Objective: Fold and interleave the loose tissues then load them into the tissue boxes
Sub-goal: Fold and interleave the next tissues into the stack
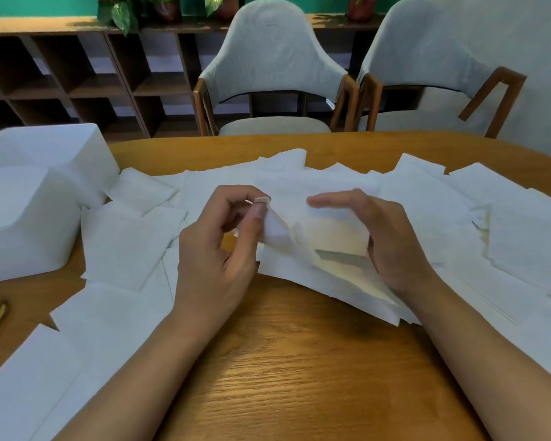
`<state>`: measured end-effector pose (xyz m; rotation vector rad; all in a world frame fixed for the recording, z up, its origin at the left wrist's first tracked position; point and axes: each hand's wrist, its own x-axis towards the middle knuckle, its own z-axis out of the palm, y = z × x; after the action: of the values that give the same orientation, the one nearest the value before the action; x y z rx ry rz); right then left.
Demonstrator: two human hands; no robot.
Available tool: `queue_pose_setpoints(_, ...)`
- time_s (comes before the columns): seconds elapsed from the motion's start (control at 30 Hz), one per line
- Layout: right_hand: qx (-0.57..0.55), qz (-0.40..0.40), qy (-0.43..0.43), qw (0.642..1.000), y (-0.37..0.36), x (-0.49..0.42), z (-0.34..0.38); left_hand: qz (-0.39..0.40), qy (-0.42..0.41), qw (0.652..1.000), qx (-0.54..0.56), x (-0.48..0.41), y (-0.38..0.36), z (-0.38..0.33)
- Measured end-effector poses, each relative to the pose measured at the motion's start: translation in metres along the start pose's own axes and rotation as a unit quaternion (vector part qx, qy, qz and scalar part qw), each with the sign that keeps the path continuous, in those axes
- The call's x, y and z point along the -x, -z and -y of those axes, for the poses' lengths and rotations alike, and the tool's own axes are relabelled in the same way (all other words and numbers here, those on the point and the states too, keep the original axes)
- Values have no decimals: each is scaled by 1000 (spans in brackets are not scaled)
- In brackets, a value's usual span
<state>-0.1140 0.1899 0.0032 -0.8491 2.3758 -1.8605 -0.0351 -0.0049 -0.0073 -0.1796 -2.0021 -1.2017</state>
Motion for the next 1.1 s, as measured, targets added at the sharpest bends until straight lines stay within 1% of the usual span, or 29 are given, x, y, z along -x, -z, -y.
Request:
queue_pose_setpoints(0.07, -13, 45, 18, 999, -2, 6, 2, -31, 19, 999, -5, 0, 0, -1)
queue_pose_setpoints(0.1, -16, 59, 10, 998, -3, 9, 2, -51, 23, 998, -10, -1, 0, -2)
queue_pose_setpoints(0.17, -77, 76, -6, 994, -6, 10, 3, -88, 31, 995, -27, -2, 2, -3)
queue_pose_setpoints(0.23, -152, 85, -53, 983, -3, 11, 3, -115, 46, 992, -34, -5, 4, -3)
queue_pose_setpoints(0.27, -159, 87, -56, 982, -2, 10, 1, -124, 54, 990, -34, -6, 5, -2)
queue_pose_setpoints(0.33, -101, 44, -30, 993, -3, 7, 3, -127, 64, 989, -38, -8, 6, 0)
queue_pose_setpoints(0.37, -79, 17, -24, 996, -5, 8, 5, -119, 68, 990, -37, -8, 7, 0)
queue_pose_setpoints(0.43, -74, -28, -36, 996, -7, 7, 8, -87, 90, 992, -21, -9, 9, 2)
queue_pose_setpoints(0.53, -80, -71, -69, 992, -7, 5, 5, -36, 167, 985, 2, -11, 10, 5)
queue_pose_setpoints(0.6, -66, -104, -89, 988, -8, 4, 1, 0, 202, 979, -11, -10, 9, 7)
queue_pose_setpoints(0.67, -52, -129, -104, 985, -8, 4, -2, 25, 211, 977, -30, -9, 8, 10)
queue_pose_setpoints(0.73, -47, -135, -110, 984, -10, 4, -3, 61, 202, 975, -70, -7, 7, 13)
queue_pose_setpoints(0.8, -46, -125, -111, 985, -12, 4, -3, 98, 178, 973, -111, -3, 4, 13)
queue_pose_setpoints(0.83, -44, -116, -108, 986, -14, 5, -3, 105, 168, 973, -120, -1, 2, 14)
queue_pose_setpoints(0.93, -33, -95, -99, 990, -18, 7, -3, 96, 147, 978, -116, 5, -4, 14)
queue_pose_setpoints(1.1, -31, -73, -77, 994, -19, 8, -3, 83, 154, 981, -87, 6, -4, 13)
